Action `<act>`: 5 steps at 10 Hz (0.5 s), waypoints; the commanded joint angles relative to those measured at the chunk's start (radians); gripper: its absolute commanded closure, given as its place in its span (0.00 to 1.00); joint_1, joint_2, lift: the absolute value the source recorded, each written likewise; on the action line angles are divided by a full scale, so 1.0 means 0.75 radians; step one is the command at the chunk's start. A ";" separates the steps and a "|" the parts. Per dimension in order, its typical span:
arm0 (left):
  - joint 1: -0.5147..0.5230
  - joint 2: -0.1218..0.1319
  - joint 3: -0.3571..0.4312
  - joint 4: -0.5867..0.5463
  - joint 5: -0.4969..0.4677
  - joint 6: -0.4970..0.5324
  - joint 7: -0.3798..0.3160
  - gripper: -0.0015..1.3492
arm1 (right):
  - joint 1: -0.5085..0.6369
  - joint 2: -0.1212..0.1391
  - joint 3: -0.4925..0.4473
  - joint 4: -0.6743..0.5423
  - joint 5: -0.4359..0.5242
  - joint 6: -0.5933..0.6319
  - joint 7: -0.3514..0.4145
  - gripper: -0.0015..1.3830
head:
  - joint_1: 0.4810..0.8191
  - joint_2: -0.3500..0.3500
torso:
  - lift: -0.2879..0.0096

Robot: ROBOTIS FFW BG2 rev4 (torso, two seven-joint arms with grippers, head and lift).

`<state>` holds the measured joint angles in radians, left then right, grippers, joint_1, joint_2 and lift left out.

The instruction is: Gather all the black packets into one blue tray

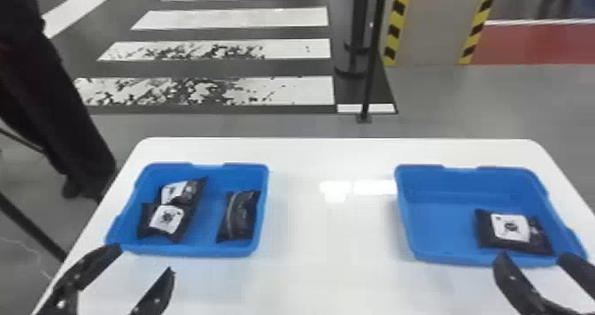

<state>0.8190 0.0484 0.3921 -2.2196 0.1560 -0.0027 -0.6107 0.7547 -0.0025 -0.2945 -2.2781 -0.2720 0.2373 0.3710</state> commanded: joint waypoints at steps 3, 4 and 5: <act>0.050 0.005 -0.079 -0.027 0.130 -0.032 0.006 0.15 | -0.319 -0.023 -0.171 0.156 0.278 0.387 0.170 0.10 | 0.63 0.40 | 0.60; 0.070 0.015 -0.097 -0.050 0.162 -0.029 0.010 0.15 | -0.417 -0.035 -0.176 0.225 0.315 0.436 0.209 0.10 | 0.63 0.34 | 0.60; 0.096 0.026 -0.113 -0.086 0.178 -0.026 0.012 0.15 | -0.486 -0.042 -0.176 0.261 0.341 0.485 0.231 0.11 | 0.63 0.29 | 0.60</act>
<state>0.8784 0.0627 0.3149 -2.2686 0.2805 -0.0235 -0.6010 0.4262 -0.0302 -0.4259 -2.1020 -0.0301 0.5750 0.5419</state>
